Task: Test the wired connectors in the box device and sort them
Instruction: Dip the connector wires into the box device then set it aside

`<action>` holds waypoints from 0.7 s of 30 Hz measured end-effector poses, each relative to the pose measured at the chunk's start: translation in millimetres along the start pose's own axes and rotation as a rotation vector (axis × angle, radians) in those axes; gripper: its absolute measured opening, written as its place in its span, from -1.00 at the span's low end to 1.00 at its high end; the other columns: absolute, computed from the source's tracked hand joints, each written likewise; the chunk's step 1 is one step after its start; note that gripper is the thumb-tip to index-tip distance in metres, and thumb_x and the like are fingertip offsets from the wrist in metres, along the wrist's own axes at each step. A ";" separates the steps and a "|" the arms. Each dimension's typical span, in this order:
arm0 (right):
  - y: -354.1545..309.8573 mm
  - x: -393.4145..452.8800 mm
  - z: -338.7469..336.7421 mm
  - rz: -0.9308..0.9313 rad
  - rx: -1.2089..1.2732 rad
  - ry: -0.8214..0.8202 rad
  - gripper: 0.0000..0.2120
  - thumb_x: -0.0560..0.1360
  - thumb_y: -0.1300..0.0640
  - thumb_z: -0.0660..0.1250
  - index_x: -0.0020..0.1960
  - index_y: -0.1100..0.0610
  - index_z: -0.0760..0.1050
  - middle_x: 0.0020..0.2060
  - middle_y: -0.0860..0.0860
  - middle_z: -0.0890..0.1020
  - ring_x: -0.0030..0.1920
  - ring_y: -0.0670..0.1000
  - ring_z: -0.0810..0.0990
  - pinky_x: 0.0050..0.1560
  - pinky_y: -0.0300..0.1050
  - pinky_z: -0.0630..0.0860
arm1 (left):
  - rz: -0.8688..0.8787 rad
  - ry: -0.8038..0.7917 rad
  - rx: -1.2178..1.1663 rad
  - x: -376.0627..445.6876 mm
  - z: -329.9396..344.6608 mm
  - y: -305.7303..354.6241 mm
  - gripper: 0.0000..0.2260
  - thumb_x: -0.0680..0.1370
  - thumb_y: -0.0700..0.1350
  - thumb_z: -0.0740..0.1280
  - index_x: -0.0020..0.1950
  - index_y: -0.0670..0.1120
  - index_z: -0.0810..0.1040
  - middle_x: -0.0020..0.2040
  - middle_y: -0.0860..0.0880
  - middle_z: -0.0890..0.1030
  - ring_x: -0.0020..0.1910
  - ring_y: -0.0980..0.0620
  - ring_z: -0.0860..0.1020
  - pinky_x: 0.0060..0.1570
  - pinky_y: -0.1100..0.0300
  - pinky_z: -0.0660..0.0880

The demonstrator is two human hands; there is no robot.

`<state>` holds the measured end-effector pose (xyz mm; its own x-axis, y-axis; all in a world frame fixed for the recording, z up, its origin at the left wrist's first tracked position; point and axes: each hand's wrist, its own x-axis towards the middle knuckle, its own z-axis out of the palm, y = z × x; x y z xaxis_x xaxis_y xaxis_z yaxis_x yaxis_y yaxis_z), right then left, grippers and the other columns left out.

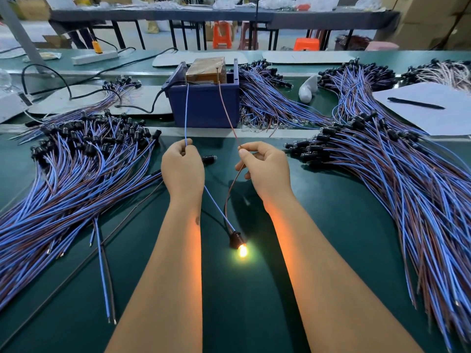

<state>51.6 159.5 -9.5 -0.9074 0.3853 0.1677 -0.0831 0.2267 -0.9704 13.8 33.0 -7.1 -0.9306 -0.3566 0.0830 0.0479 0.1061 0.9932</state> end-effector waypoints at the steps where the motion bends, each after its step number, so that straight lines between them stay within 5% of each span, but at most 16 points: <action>1: 0.3 -0.1 0.1 0.000 -0.004 -0.001 -0.90 0.56 0.15 0.32 -0.07 -0.01 0.59 -0.39 -0.06 0.66 -0.16 0.07 0.66 -0.08 0.17 0.61 | 0.002 0.001 -0.001 -0.2 -0.2 0.2 -0.77 0.59 -0.19 0.15 0.10 0.04 0.54 -0.36 0.11 0.45 -0.56 0.21 0.30 -0.50 0.36 0.30; 7: 0.8 0.3 1.5 0.011 0.006 0.003 -0.86 0.55 0.15 0.33 -0.13 -0.06 0.57 -0.42 -0.06 0.65 -0.16 0.05 0.67 -0.03 0.17 0.59 | 0.024 0.004 0.015 0.2 -0.1 -0.1 -0.80 0.59 -0.19 0.15 0.03 0.02 0.54 -0.31 0.09 0.48 -0.42 0.10 0.36 -0.33 0.17 0.32; 15: 0.4 0.5 1.1 0.007 -0.005 -0.002 -0.90 0.56 0.15 0.32 -0.08 -0.01 0.58 -0.39 -0.05 0.66 -0.15 0.07 0.67 -0.04 0.20 0.60 | 0.021 -0.003 0.008 2.6 0.4 -1.7 -0.79 0.59 -0.19 0.15 0.01 0.03 0.54 -0.29 0.08 0.50 -0.42 0.11 0.36 -0.34 0.20 0.32; 21: -4.4 -2.8 2.2 -0.047 0.029 0.020 -0.92 0.56 0.17 0.33 -0.06 0.06 0.59 -0.38 -0.01 0.66 -0.30 -0.07 0.61 -0.04 0.14 0.60 | 0.005 -0.121 -0.098 0.9 2.6 -0.1 -0.86 0.60 -0.17 0.24 0.04 -0.03 0.59 -0.40 0.13 0.53 -0.52 0.26 0.42 -0.46 0.42 0.37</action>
<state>53.6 155.4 -6.0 -0.8939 0.3925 0.2165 -0.1378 0.2189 -0.9660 11.9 35.1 -7.3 -0.9668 -0.2414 0.0836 0.0826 0.0142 0.9965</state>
